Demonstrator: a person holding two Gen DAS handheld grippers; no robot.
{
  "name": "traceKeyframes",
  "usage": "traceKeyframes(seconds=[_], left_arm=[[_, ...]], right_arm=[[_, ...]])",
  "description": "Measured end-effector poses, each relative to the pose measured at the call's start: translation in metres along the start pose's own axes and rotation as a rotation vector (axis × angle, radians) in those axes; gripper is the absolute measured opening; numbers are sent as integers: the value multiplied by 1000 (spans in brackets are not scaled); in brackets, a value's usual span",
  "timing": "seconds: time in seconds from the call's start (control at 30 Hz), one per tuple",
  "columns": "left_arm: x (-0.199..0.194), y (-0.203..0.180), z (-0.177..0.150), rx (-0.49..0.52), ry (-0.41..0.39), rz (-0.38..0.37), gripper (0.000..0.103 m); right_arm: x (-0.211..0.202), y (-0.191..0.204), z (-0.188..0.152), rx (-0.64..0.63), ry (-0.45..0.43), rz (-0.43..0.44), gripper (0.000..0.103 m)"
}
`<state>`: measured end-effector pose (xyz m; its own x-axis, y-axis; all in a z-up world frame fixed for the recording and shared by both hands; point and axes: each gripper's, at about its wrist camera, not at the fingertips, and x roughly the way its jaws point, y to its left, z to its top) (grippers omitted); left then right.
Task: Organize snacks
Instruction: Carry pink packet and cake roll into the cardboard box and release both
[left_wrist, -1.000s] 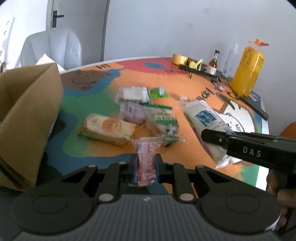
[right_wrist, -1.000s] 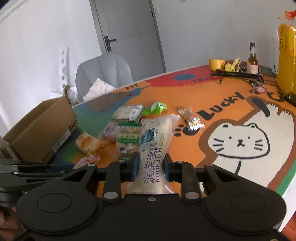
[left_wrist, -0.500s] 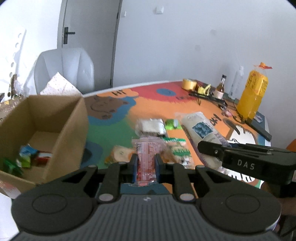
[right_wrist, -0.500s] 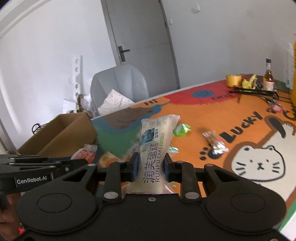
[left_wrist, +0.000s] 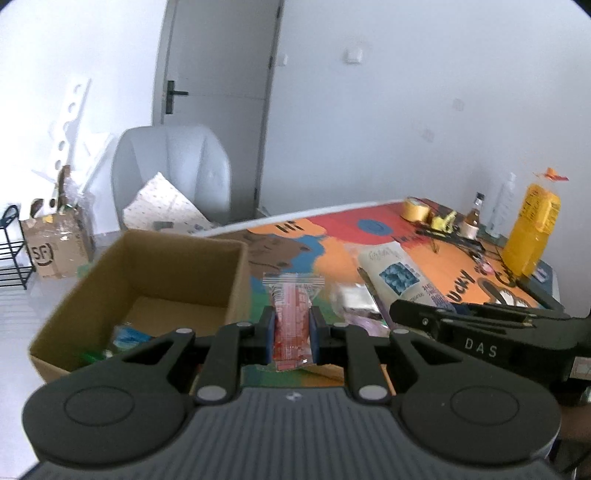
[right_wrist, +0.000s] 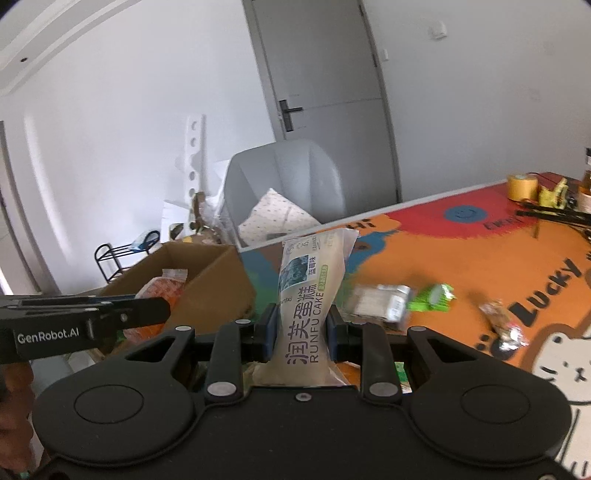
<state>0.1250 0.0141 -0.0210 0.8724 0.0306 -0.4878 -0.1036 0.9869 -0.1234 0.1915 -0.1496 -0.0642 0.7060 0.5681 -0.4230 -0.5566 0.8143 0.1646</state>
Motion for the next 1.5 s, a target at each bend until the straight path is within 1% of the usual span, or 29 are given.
traceKeyframes(seconds=[0.3, 0.5, 0.67, 0.7, 0.73, 0.9, 1.07, 1.23, 1.33, 1.4, 1.5], left_arm=[[-8, 41, 8, -57, -26, 68, 18], [-8, 64, 10, -95, -30, 96, 18], [-5, 74, 7, -121, -6, 91, 18], [-6, 76, 6, -126, -11, 100, 21], [-7, 77, 6, -129, -13, 108, 22], [-9, 91, 2, -160, -6, 139, 23], [-13, 100, 0, -174, -9, 150, 23], [-17, 108, -1, -186, -19, 161, 36], [-20, 111, -3, -193, -24, 165, 40], [-20, 113, -4, -197, -22, 165, 41], [-20, 115, -4, -200, -17, 171, 48]], right_arm=[[14, 30, 9, -41, 4, 36, 25], [20, 44, 12, -63, 11, 46, 25], [27, 53, 16, -79, 13, 50, 25], [28, 55, 17, -84, 14, 53, 25], [29, 58, 17, -89, 15, 56, 25], [35, 71, 20, -114, 19, 76, 25], [41, 85, 22, -132, 21, 95, 25], [48, 101, 26, -146, 31, 121, 25], [50, 112, 27, -151, 32, 140, 25], [52, 115, 29, -127, 32, 158, 26], [52, 116, 31, -101, 31, 207, 31]])
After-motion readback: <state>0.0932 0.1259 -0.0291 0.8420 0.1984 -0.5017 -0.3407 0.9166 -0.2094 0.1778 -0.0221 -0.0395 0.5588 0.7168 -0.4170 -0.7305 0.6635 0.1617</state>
